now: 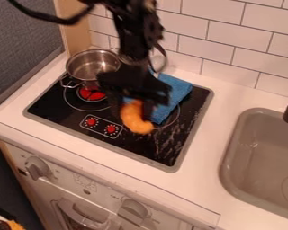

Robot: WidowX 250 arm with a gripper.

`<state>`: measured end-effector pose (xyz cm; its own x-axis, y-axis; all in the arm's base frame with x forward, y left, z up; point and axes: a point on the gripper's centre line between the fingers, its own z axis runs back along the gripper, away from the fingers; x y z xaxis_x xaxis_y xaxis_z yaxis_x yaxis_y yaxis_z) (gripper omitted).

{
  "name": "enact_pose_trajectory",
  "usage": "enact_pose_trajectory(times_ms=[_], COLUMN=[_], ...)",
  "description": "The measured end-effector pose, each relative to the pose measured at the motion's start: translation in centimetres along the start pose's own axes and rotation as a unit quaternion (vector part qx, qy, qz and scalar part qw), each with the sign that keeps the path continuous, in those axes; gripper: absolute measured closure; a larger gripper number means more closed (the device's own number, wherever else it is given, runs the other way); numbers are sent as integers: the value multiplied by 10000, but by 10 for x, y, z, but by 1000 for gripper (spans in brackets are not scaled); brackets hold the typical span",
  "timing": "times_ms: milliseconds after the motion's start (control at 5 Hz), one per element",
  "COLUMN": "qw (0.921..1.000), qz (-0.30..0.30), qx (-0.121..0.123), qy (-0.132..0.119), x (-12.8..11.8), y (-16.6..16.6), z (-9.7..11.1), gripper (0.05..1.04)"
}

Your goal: Move the croissant to the lower right of the stove.

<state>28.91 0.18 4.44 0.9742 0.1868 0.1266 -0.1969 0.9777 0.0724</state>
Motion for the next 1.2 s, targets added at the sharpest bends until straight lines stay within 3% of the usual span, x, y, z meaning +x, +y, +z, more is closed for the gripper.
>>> enact_pose_trajectory(times_ms=[400,600,800,1200], qw=[9989,9988,9987,9967], qz=[-423,-451,-487,-731], qx=[-193,-148,-113,-343], qy=[60,99,131,-44], x=[-9,-10,-12,-11], y=[-19,-19,-20,-24], z=[-11,-13,-13,5], gripper=[433,345,97,83])
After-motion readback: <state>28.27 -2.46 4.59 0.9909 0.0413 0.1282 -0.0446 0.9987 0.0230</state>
